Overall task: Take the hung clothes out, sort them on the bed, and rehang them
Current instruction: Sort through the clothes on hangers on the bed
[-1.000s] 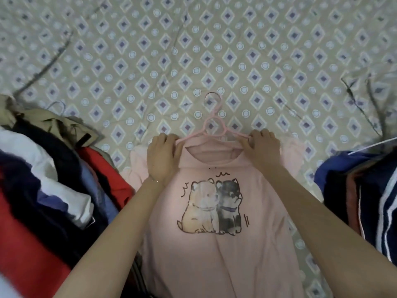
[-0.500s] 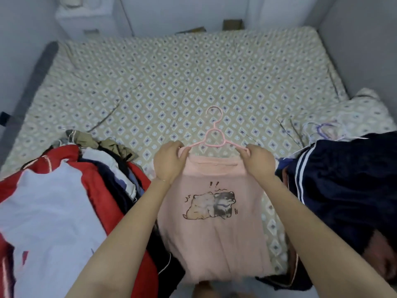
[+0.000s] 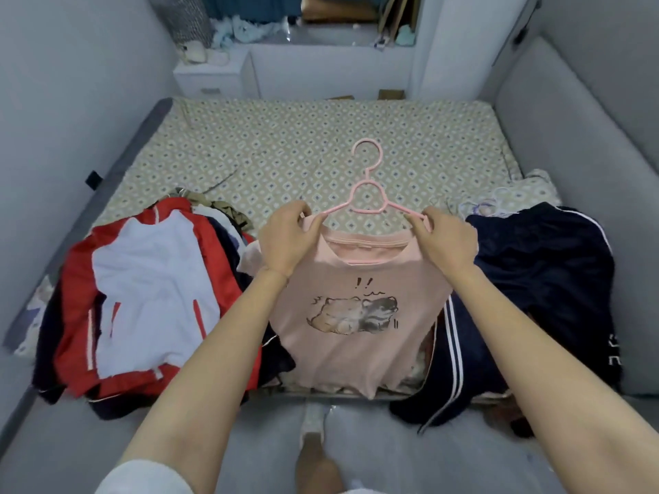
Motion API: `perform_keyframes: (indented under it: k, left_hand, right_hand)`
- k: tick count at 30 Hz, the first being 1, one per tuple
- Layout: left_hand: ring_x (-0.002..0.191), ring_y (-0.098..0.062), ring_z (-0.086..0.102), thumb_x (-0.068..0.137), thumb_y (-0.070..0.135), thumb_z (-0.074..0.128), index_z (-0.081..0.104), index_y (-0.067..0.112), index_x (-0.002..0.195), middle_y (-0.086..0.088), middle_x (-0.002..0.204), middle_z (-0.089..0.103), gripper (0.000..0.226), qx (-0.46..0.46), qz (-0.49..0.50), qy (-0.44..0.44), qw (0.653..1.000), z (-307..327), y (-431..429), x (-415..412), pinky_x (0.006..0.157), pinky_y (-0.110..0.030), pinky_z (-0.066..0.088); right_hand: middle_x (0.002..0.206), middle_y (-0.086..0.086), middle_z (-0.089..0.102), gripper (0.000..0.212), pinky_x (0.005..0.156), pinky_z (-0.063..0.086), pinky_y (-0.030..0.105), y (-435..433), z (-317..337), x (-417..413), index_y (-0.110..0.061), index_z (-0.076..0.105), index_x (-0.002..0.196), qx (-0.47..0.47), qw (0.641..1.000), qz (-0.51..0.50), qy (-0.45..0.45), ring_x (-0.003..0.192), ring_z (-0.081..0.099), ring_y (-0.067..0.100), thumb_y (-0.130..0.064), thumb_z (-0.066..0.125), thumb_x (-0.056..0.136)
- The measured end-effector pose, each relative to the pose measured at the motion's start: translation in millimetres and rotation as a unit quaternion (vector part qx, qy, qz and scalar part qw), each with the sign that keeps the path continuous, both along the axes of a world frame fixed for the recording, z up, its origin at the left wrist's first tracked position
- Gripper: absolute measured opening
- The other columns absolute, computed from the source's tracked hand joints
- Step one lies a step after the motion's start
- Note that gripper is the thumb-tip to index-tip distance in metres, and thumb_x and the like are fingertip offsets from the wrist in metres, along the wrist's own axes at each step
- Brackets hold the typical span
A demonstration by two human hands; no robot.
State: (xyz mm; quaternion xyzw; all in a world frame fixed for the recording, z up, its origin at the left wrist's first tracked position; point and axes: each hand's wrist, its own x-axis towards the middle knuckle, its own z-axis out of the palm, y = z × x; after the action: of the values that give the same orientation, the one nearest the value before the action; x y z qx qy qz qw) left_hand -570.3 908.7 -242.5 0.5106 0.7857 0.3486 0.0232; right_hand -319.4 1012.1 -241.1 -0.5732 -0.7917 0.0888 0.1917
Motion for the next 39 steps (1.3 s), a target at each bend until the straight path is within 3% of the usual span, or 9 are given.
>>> perform_keyframes:
  k: [3, 8, 15, 19, 24, 34, 39]
  left_hand:
    - [0.077, -0.013, 0.052, 0.090, 0.051, 0.062, 0.060, 0.019, 0.080, 0.007, 0.079, 0.060, 0.034, 0.016, 0.004, 0.016, 1.000, 36.5, -23.3, 20.1, 0.060, -0.033, 0.036]
    - [0.078, -0.016, 0.056, 0.091, 0.048, 0.063, 0.061, 0.019, 0.078, 0.005, 0.079, 0.062, 0.032, 0.052, 0.007, 0.031, 0.998, 75.0, -56.1, 37.7, 0.059, -0.034, 0.040]
    - [0.070, -0.020, 0.054, 0.095, 0.046, 0.055, 0.057, 0.017, 0.074, 0.003, 0.073, 0.058, 0.036, 0.085, 0.015, 0.085, 0.993, 110.6, -106.0, 27.2, 0.053, -0.032, 0.033]
    - [0.071, -0.023, 0.056, 0.096, 0.045, 0.055, 0.060, 0.017, 0.077, 0.002, 0.075, 0.061, 0.034, 0.090, 0.053, 0.092, 0.990, 120.7, -148.9, -2.6, 0.055, -0.035, 0.039]
    - [0.068, -0.021, 0.053, 0.097, 0.042, 0.056, 0.058, 0.018, 0.076, 0.007, 0.070, 0.053, 0.032, 0.092, 0.090, 0.081, 0.988, 126.7, -202.3, -49.6, 0.054, -0.034, 0.036]
    - [0.073, -0.022, 0.056, 0.097, 0.043, 0.055, 0.061, 0.017, 0.079, 0.002, 0.075, 0.061, 0.032, 0.066, 0.128, 0.106, 0.984, 137.3, -302.0, -159.0, 0.062, -0.038, 0.047]
    - [0.076, -0.024, 0.058, 0.097, 0.043, 0.055, 0.060, 0.017, 0.080, 0.001, 0.080, 0.062, 0.031, 0.057, 0.129, 0.097, 0.985, 136.3, -352.4, -231.3, 0.066, -0.039, 0.048]
  right_hand:
    - [0.083, 0.013, 0.067, 0.049, 0.067, 0.043, 0.041, -25.2, 33.1, 19.4, -0.010, 0.059, 0.088, 0.004, 1.000, -0.001, 0.003, 0.080, 0.062, 0.038, -0.055, 0.042, 0.098]
    - [0.088, 0.012, 0.068, 0.048, 0.075, 0.047, 0.045, -52.6, 76.8, 37.6, -0.012, 0.061, 0.090, 0.033, 0.999, 0.015, 0.028, 0.086, 0.062, 0.037, -0.055, 0.041, 0.098]
    - [0.090, 0.005, 0.070, 0.034, 0.066, 0.039, 0.035, -78.4, 121.5, 18.5, -0.021, 0.068, 0.092, 0.090, 0.989, 0.049, 0.103, 0.086, 0.063, 0.031, -0.051, 0.054, 0.093]
    - [0.088, 0.006, 0.071, 0.034, 0.064, 0.034, 0.034, -102.8, 145.9, -18.3, -0.020, 0.068, 0.088, 0.122, 0.985, 0.092, 0.083, 0.087, 0.064, 0.032, -0.052, 0.057, 0.091]
    - [0.081, 0.007, 0.069, 0.037, 0.062, 0.034, 0.035, -143.5, 160.8, -73.8, -0.019, 0.059, 0.078, 0.150, 0.977, 0.135, 0.073, 0.080, 0.063, 0.033, -0.053, 0.058, 0.091]
    - [0.089, 0.008, 0.071, 0.038, 0.065, 0.037, 0.037, -231.9, 155.7, -190.8, -0.017, 0.066, 0.089, 0.123, 0.975, 0.161, 0.093, 0.089, 0.064, 0.034, -0.053, 0.057, 0.091]
    - [0.091, 0.007, 0.071, 0.036, 0.064, 0.029, 0.034, -280.0, 151.6, -264.4, -0.018, 0.066, 0.089, 0.110, 0.975, 0.165, 0.097, 0.092, 0.064, 0.033, -0.052, 0.057, 0.092]
